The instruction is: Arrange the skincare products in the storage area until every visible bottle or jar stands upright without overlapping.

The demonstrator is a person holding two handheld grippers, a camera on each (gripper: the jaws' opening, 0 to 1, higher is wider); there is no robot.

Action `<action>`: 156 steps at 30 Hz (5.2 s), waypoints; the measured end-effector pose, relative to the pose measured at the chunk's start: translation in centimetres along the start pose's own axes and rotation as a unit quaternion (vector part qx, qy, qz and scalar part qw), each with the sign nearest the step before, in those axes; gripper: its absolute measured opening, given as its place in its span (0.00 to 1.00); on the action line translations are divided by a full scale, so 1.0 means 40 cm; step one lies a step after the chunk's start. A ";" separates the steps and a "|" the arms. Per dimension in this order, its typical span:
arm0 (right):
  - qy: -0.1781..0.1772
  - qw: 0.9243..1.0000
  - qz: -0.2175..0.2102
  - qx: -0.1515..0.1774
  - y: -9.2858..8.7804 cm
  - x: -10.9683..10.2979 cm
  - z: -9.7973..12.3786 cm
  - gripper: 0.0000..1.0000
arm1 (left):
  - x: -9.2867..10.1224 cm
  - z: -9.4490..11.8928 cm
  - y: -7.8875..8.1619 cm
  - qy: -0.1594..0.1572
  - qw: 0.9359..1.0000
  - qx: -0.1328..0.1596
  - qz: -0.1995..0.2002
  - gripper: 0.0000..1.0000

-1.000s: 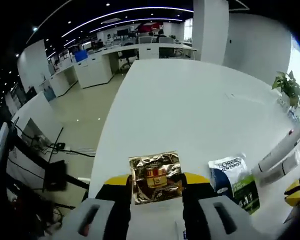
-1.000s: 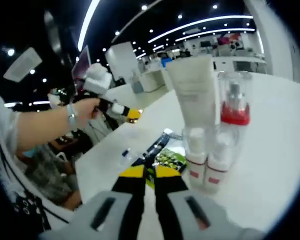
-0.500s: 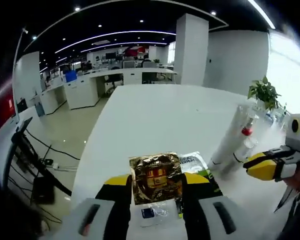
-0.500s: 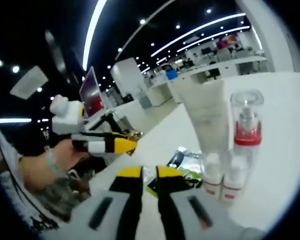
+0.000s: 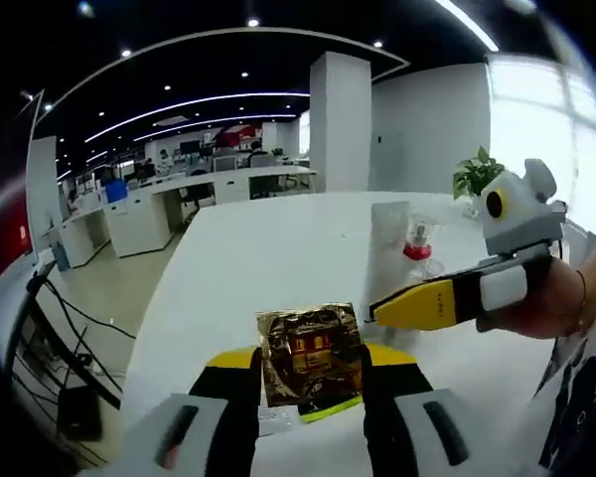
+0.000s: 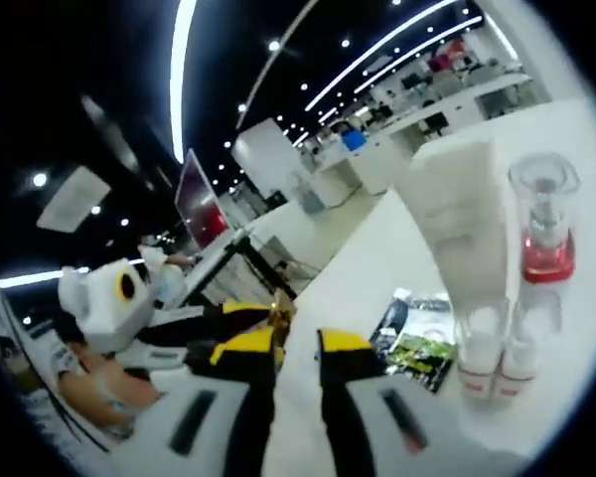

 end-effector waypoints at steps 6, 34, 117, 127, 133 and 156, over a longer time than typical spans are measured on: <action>0.004 1.000 -0.022 -0.010 -0.013 0.000 -0.011 0.13 | 0.026 0.003 0.001 -0.019 1.000 0.015 -0.008 0.41; 0.029 0.999 -0.041 -0.018 -0.009 0.008 0.029 0.00 | 0.000 0.003 -0.083 -0.166 0.975 -0.017 0.146 0.26; -0.026 0.959 0.262 -0.103 0.037 -0.049 -0.261 0.11 | -0.286 -0.263 -0.151 -0.008 0.969 -0.214 0.119 0.02; -0.040 0.961 0.227 -0.149 -0.129 0.002 -0.029 0.07 | -0.288 -0.268 -0.146 0.002 0.965 -0.233 0.116 0.02; -0.078 0.969 0.202 -0.118 -0.104 0.043 0.050 0.07 | -0.295 -0.258 -0.150 0.043 0.972 -0.212 0.095 0.06; -0.103 0.968 0.204 -0.100 -0.108 0.068 0.097 0.06 | -0.231 -0.316 -0.140 0.008 0.989 -0.144 0.011 0.24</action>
Point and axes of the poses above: the point that each gripper's makers call its tool centre point, and the gripper's own axes: z roughly backward along the fingers, x roughly to its right, y roughly out of its top, the point moved 4 cm from there along z, roughly backward along the fingers, and after that the axes turned 2 degrees about x, right-handed, at the moved point
